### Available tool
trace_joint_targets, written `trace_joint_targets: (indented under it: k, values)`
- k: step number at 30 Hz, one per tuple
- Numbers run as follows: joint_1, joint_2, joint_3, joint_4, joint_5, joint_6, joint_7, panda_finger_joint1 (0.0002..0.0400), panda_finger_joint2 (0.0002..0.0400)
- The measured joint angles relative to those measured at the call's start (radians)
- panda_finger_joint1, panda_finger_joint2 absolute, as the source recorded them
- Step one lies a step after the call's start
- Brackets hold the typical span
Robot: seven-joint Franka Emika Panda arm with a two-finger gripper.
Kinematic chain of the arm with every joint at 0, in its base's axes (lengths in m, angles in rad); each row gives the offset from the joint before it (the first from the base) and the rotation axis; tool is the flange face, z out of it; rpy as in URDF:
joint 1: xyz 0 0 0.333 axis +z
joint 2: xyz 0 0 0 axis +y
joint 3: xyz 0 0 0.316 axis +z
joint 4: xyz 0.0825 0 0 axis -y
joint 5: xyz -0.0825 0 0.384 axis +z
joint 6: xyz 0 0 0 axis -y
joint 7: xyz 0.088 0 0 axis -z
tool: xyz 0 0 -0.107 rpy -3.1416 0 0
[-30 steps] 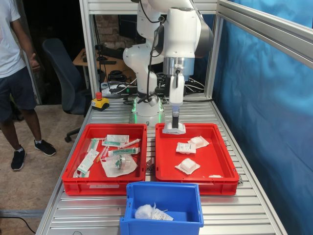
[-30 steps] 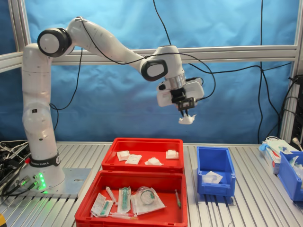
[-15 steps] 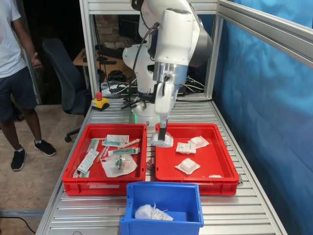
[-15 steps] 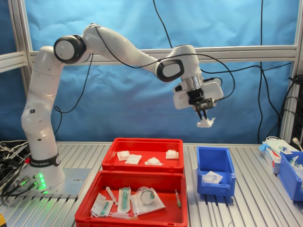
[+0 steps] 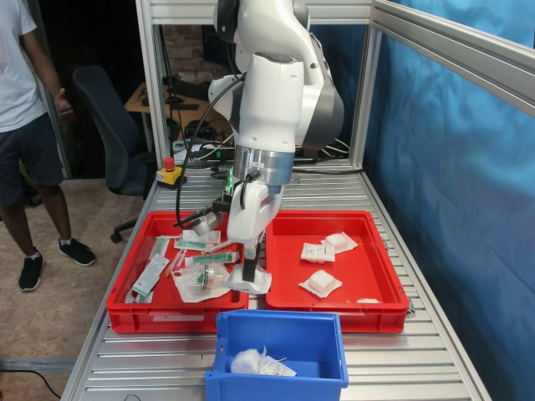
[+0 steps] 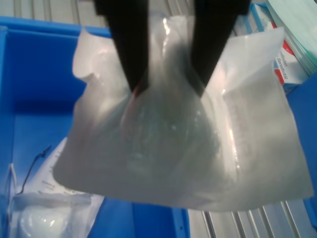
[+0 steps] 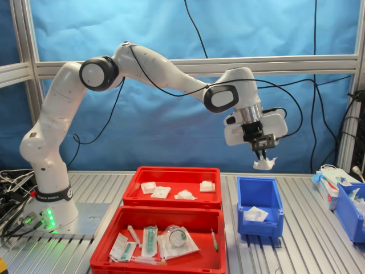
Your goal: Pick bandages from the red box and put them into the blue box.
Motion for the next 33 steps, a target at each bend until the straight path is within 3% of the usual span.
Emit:
trace_joint_targets:
  k: [9, 17, 33]
  values:
    - [-0.041, 0.030, 0.077, 0.042, 0.000, -0.001, 0.000, 0.0050, 0.0050]
    - [-0.030, 0.042, 0.120, 0.055, 0.000, -0.001, 0.000, 0.0050, 0.0050]
    - [-0.009, 0.044, 0.139, 0.059, 0.000, -0.001, 0.000, 0.0050, 0.0050]
